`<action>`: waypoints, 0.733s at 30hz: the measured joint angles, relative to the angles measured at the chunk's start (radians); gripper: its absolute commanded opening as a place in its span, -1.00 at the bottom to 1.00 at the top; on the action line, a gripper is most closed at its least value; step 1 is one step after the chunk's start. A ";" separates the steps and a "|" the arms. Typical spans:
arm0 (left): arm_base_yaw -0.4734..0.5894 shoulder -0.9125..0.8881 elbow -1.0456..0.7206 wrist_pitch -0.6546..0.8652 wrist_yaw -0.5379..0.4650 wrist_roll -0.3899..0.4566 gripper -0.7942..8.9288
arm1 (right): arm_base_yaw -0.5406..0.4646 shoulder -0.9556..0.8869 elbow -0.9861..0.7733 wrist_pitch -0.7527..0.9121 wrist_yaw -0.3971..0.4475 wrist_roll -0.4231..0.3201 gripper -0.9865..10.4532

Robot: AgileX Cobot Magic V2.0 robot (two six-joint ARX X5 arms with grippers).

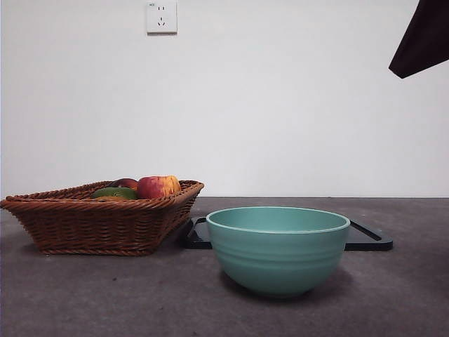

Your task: Pick up the wifruite, put it on the bowl, pick up the plate, put it on desk

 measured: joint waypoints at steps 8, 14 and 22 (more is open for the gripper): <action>0.000 0.000 -0.058 -0.064 0.000 -0.003 -0.81 | 0.000 0.000 0.000 0.000 0.000 0.000 -0.82; 0.000 0.000 -0.058 -0.071 0.000 -0.003 -0.81 | 0.000 0.000 0.000 0.000 0.000 0.000 -0.82; 0.000 0.000 -0.058 -0.099 -0.001 -0.004 -0.81 | 0.000 0.000 0.000 0.000 0.000 0.000 -0.82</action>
